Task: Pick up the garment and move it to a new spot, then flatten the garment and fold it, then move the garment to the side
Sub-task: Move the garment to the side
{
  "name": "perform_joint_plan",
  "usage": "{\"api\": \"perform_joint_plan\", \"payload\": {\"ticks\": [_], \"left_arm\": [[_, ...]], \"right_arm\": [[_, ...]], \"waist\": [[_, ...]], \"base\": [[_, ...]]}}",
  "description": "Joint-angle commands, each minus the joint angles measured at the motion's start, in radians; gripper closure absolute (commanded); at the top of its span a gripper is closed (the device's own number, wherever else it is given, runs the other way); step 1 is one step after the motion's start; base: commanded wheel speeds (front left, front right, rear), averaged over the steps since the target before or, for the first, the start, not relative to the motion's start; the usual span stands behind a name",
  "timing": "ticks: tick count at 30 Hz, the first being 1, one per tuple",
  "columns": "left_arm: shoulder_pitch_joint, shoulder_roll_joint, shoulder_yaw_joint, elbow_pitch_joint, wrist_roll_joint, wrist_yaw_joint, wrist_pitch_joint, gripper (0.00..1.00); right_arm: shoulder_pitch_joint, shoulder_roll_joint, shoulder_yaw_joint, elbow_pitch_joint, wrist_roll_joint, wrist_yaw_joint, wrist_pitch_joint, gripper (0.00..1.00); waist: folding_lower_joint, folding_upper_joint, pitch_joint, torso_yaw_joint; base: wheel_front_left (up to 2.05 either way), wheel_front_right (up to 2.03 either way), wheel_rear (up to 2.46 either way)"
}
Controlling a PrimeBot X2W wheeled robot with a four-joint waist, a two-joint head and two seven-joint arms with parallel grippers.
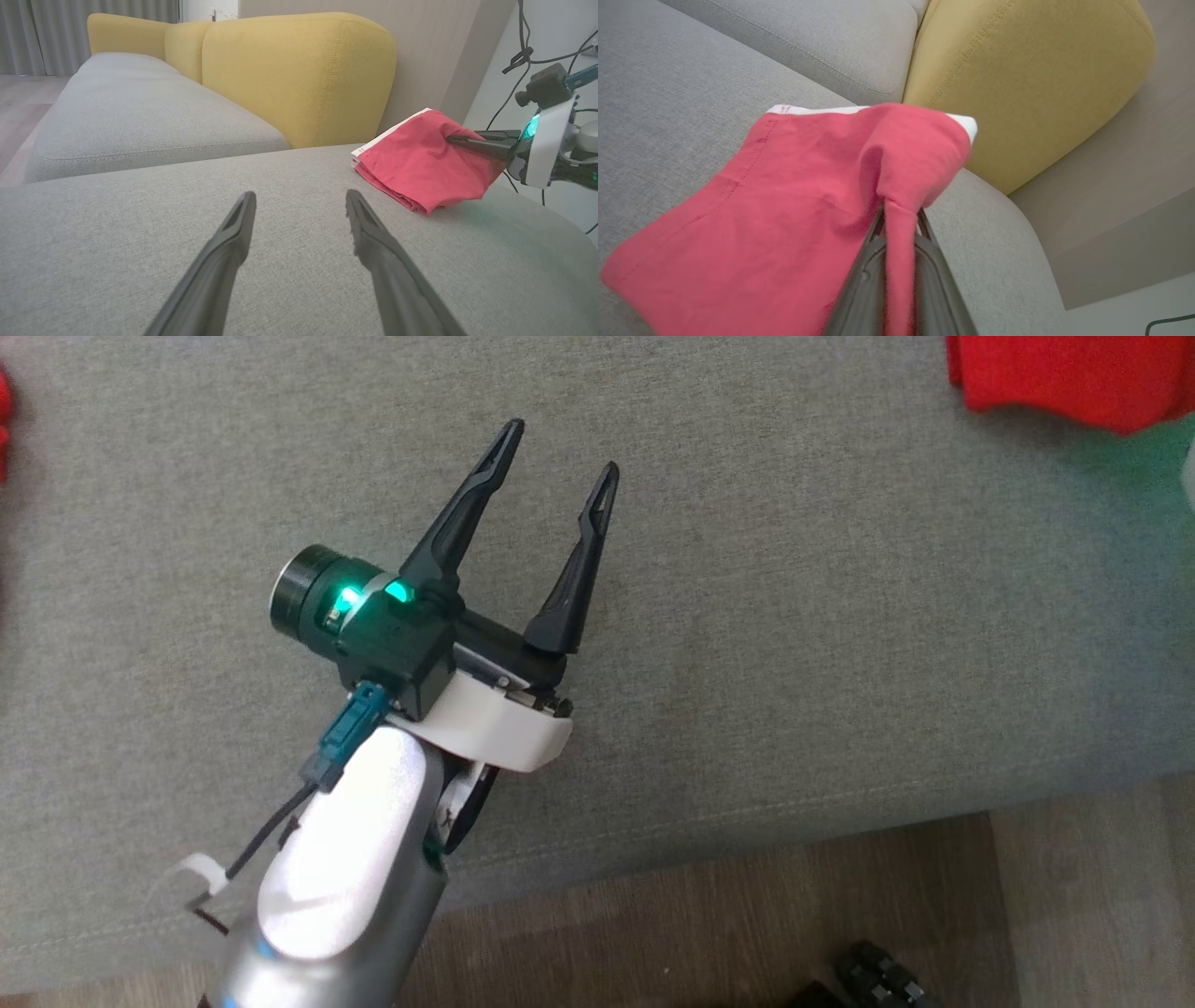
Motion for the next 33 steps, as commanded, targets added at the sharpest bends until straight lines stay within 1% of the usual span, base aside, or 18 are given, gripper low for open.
{"api": "perform_joint_plan", "payload": {"ticks": [1, 2, 5, 8, 11, 16, 19, 25, 26, 29, 33], "left_arm": [[-0.009, 0.003, 0.03, -0.034, -0.002, 0.001, -0.005, 0.0], [-0.009, 0.003, 0.03, -0.034, -0.004, 0.002, -0.005, 0.0], [-0.005, 0.003, 0.029, -0.033, -0.014, 0.006, -0.005, 0.0], [0.005, 0.003, 0.028, -0.034, -0.027, 0.014, -0.005, 0.0], [0.02, 0.003, 0.027, -0.036, -0.042, 0.024, -0.005, 0.0], [0.05, 0.003, 0.023, -0.042, -0.072, 0.041, -0.005, 0.0], [0.074, 0.003, 0.025, -0.046, -0.087, 0.054, -0.005, 0.0], [0.131, 0.003, 0.053, -0.052, -0.106, 0.075, -0.005, 0.0], [0.131, 0.003, 0.053, -0.052, -0.106, 0.075, -0.005, 0.0], [0.161, 0.003, 0.073, -0.056, -0.11, 0.082, -0.005, 0.0], [0.197, 0.003, 0.101, -0.057, -0.111, 0.085, -0.005, 0.0]], "right_arm": [[0.031, -0.003, -0.011, -0.024, 0.0, 0.0, -0.005, 0.02], [0.034, 0.003, -0.015, -0.023, 0.0, 0.0, -0.005, 0.0], [0.036, 0.024, -0.037, -0.022, 0.018, 0.0, -0.005, 0.0], [0.034, 0.035, -0.038, -0.036, 0.014, 0.0, -0.004, 0.0], [0.025, 0.042, -0.049, -0.064, -0.011, 0.0, -0.002, 0.0], [0.013, 0.064, -0.106, -0.108, -0.076, 0.0, 0.009, 0.0], [0.019, 0.097, -0.121, -0.138, -0.088, 0.0, 0.016, 0.0], [0.08, 0.187, -0.105, -0.209, -0.043, 0.0, 0.014, 0.0], [0.08, 0.187, -0.105, -0.209, -0.043, 0.0, 0.014, 0.0], [0.131, 0.237, -0.103, -0.246, -0.014, 0.0, 0.007, 0.0], [0.219, 0.298, -0.089, -0.279, -0.003, 0.0, 0.0, 0.0]], "waist": [[-0.0001, 0.0, -0.001, 0.004], [-0.0001, 0.0, -0.003, 0.007], [-0.0001, 0.0, -0.012, 0.017], [-0.0001, 0.0, -0.03, 0.029], [-0.0001, 0.0, -0.054, 0.044], [-0.0001, 0.0, -0.11, 0.073], [-0.0001, 0.0, -0.149, 0.091], [-0.0001, 0.0, -0.243, 0.13], [-0.0001, 0.0, -0.243, 0.13], [-0.0001, 0.0, -0.287, 0.149], [-0.0001, 0.0, -0.336, 0.172]], "base": [[0.0, 0.0, 0.0], [0.0, 0.0, 0.0], [0.0, 0.0, 0.0], [0.0, 0.0, 0.0], [0.0, 0.0, 0.0], [0.0, 0.0, 0.0], [0.0, 0.0, 0.0], [0.0, 0.0, 0.0], [0.0, 0.0, 0.0], [0.0, 0.0, 0.0], [0.0, 0.0, 0.0]]}}
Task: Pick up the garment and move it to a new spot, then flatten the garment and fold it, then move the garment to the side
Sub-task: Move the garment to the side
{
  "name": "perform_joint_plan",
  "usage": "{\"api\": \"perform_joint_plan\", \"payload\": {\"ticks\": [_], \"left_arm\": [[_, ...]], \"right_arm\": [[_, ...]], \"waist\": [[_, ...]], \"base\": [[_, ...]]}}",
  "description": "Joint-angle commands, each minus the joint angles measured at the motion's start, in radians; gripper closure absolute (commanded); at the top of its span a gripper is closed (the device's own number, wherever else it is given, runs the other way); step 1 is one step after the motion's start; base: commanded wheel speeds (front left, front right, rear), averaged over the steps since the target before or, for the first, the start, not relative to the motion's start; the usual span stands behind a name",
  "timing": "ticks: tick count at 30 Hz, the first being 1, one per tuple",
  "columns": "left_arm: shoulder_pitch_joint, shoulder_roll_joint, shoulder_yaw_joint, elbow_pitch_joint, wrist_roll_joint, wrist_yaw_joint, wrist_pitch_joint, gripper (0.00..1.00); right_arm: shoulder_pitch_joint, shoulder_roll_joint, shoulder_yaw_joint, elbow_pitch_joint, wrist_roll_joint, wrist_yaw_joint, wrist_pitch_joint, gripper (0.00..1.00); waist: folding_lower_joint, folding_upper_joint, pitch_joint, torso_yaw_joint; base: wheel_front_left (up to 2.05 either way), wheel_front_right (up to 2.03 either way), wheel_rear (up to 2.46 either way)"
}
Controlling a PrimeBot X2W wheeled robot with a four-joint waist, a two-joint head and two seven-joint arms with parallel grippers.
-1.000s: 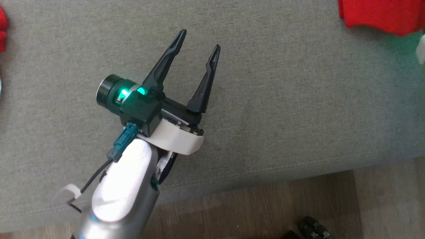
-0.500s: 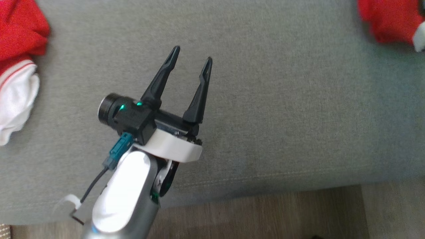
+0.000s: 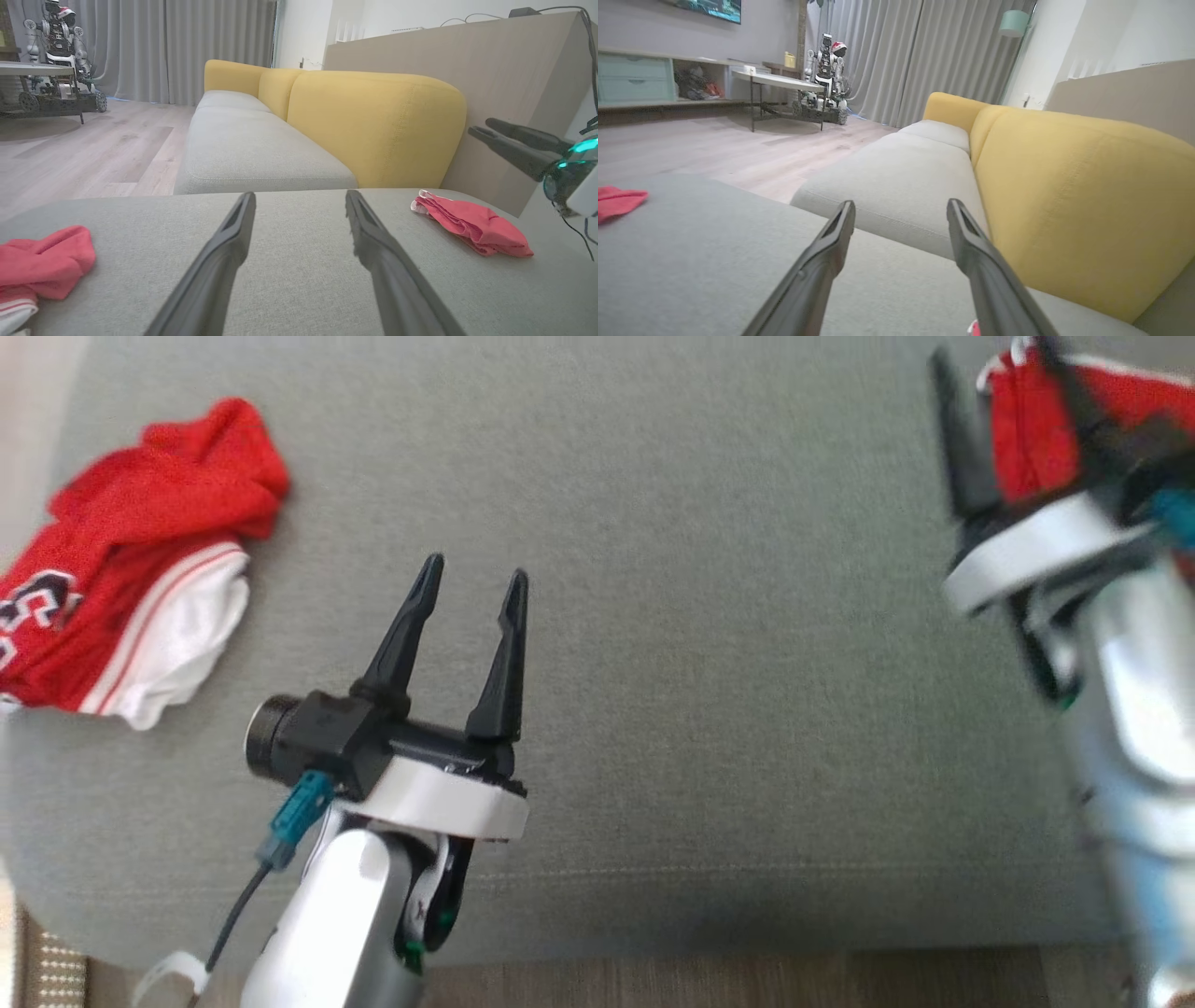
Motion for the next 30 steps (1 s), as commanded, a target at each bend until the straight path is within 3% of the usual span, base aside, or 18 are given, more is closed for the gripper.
{"api": "perform_joint_plan", "payload": {"ticks": [1, 14, 22, 30], "left_arm": [[-0.009, 0.004, 0.04, -0.037, -0.004, 0.005, -0.005, 0.0], [0.121, 0.004, 0.094, -0.01, 0.0, -0.003, -0.005, 0.0], [0.192, 0.004, 0.107, 0.0, -0.007, 0.008, -0.005, 0.0], [0.213, 0.004, 0.118, 0.002, -0.019, 0.007, -0.005, 0.0]], "right_arm": [[0.017, 0.02, 0.009, -0.038, 0.01, 0.0, -0.009, 0.0], [0.344, 0.182, -0.086, -0.133, -0.031, 0.0, -0.013, 0.0], [0.498, 0.209, -0.094, -0.189, -0.014, 0.0, -0.013, 0.0], [0.542, 0.21, -0.094, -0.218, 0.033, 0.0, -0.013, 0.0]], "waist": [[0.0, 0.0, -0.038, 0.027], [0.0, 0.0, -0.154, 0.056], [0.0, 0.0, -0.196, 0.057], [0.0, 0.0, -0.21, 0.057]], "base": [[0.0, 0.0, 0.0], [0.0, 0.0, 0.0], [0.0, 0.0, 0.0], [0.0, 0.0, 0.0]]}}
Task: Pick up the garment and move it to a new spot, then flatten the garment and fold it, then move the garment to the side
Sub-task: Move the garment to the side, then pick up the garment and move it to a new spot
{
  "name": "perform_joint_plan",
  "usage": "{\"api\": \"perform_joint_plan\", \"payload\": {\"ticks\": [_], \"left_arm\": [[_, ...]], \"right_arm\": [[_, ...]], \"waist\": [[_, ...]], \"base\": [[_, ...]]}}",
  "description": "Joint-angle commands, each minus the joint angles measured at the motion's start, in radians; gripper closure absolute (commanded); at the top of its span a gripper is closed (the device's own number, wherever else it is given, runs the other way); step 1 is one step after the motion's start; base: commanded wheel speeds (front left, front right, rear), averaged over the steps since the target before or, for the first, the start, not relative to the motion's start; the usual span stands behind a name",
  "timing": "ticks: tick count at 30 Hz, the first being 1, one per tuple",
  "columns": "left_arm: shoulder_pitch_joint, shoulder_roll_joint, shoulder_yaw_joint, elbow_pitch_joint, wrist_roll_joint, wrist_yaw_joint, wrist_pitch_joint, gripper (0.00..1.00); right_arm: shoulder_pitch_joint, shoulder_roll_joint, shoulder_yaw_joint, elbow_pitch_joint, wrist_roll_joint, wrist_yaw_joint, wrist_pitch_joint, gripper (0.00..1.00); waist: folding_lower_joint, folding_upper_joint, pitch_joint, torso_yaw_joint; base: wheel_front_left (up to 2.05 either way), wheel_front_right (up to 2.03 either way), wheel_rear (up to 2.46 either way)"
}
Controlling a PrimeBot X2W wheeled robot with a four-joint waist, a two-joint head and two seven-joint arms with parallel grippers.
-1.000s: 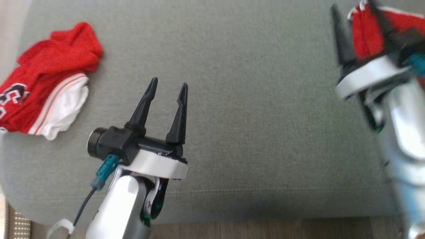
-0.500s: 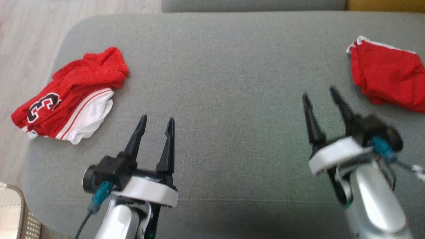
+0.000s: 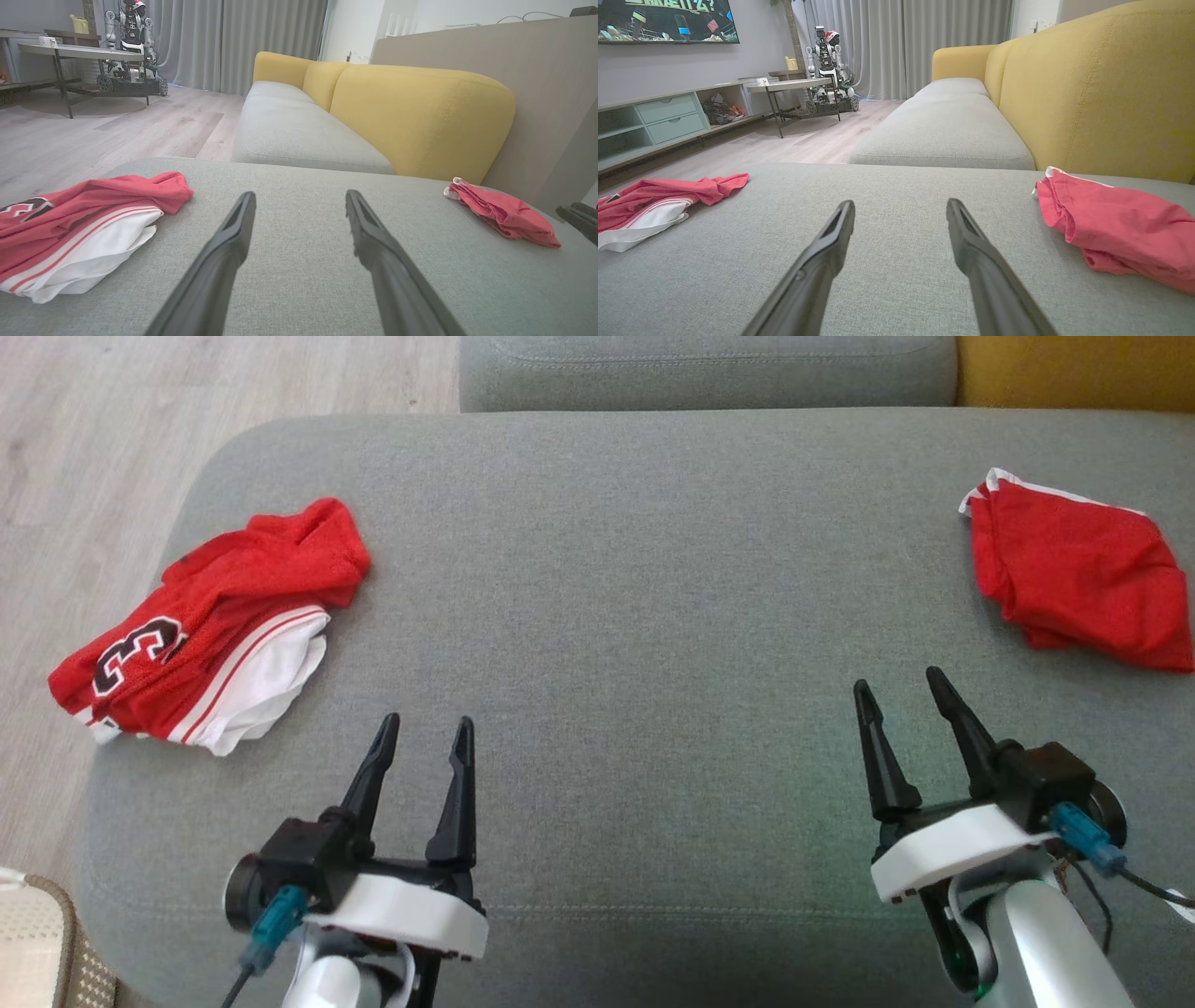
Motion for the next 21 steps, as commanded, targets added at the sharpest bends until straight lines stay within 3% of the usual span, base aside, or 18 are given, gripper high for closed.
{"api": "perform_joint_plan", "payload": {"ticks": [1, 21], "left_arm": [[-0.032, 0.002, 0.04, -0.034, -0.007, 0.003, -0.005, 0.0], [-0.034, 0.002, 0.034, -0.039, 0.001, -0.002, -0.005, 0.0]], "right_arm": [[-0.02, 0.008, 0.022, -0.038, 0.006, 0.0, -0.009, 0.0], [-0.018, 0.008, 0.023, -0.031, 0.038, 0.0, -0.009, 0.0]], "waist": [[0.0001, 0.0, -0.002, 0.0], [0.0001, 0.0, -0.004, 0.011]], "base": [[0.0, 0.0, 0.0], [0.0, 0.0, 0.0]]}}
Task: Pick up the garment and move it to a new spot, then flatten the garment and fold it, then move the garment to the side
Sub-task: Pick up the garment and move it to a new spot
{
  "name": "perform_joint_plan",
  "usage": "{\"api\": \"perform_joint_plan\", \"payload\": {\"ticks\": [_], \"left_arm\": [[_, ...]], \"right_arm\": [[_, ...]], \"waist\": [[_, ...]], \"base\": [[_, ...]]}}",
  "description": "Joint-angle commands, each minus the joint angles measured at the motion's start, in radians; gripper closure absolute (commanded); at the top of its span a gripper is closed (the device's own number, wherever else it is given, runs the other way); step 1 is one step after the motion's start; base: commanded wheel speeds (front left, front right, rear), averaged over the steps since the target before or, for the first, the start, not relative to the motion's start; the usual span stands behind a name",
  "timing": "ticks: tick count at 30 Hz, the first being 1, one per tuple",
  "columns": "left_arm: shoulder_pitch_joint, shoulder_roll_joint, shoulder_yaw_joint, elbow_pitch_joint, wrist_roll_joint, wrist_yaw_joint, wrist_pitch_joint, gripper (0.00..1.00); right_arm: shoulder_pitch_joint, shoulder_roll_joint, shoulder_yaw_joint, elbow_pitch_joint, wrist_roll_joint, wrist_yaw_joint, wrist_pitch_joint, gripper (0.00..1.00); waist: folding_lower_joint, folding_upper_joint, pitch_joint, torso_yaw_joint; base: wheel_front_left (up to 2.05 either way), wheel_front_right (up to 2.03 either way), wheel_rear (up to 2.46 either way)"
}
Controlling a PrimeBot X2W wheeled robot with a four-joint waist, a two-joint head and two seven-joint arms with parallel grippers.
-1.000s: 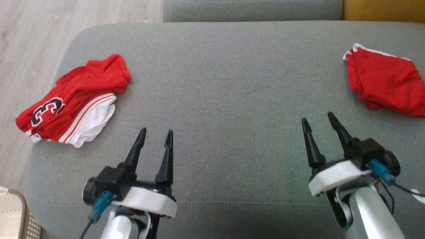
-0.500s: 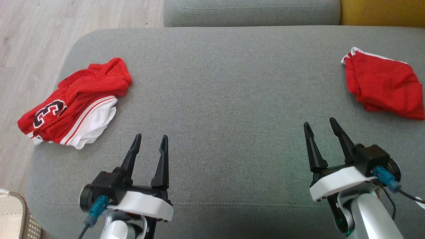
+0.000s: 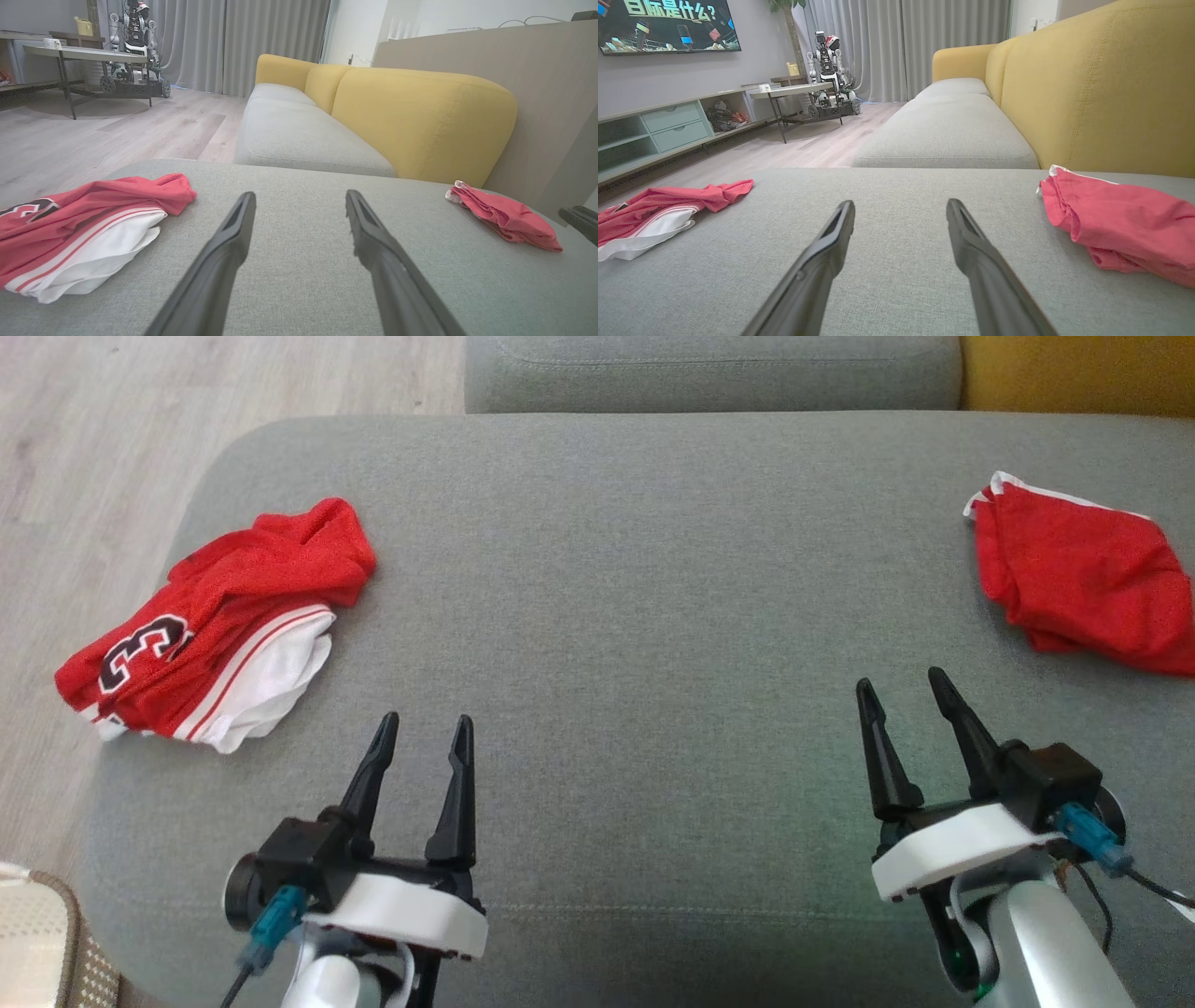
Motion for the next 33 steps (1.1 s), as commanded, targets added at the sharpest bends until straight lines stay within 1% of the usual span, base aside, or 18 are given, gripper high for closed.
{"api": "perform_joint_plan", "payload": {"ticks": [1, 5, 8, 15, 22, 25, 33], "left_arm": [[-0.034, 0.002, 0.027, -0.035, 0.005, -0.001, -0.005, 0.0], [-0.038, 0.002, 0.023, -0.037, 0.004, -0.001, -0.005, 0.0], [-0.041, 0.002, 0.025, -0.04, 0.002, 0.002, -0.005, 0.0], [-0.033, 0.002, 0.043, -0.046, 0.003, 0.01, -0.005, 0.0], [-0.009, 0.002, 0.069, -0.051, 0.016, 0.003, -0.005, 0.0], [0.003, 0.002, 0.079, -0.053, 0.022, -0.002, -0.005, 0.0], [0.025, 0.002, 0.109, -0.081, 0.026, 0.011, -0.005, 0.0]], "right_arm": [[-0.022, 0.007, 0.023, -0.027, 0.008, 0.0, -0.009, 0.0], [-0.021, 0.007, 0.03, -0.032, 0.016, 0.0, -0.009, 0.0], [-0.017, 0.007, 0.05, -0.033, 0.016, 0.0, -0.009, 0.0], [-0.013, 0.007, 0.116, -0.026, 0.021, 0.0, -0.009, 0.0], [-0.009, 0.007, 0.152, -0.02, 0.04, 0.0, -0.009, 0.0], [-0.006, 0.007, 0.165, -0.021, 0.055, 0.0, -0.009, 0.0], [-0.035, 0.007, 0.207, -0.007, 0.074, 0.0, -0.009, 0.0]], "waist": [[0.0001, -0.0001, 0.0, 0.005], [0.0001, -0.0001, 0.002, 0.038], [0.0001, -0.0001, 0.004, 0.079], [0.0001, -0.0001, 0.003, 0.206], [0.0001, -0.0001, -0.015, 0.34], [0.0001, -0.0001, -0.024, 0.384], [0.0001, -0.0001, -0.009, 0.409]], "base": [[0.0, 0.0, 0.0], [0.0, 0.0, 0.0], [0.0, 0.0, 0.0], [0.0, 0.0, 0.0], [0.0, 0.0, 0.0], [0.0, 0.0, 0.0], [0.0, 0.0, 0.0]]}}
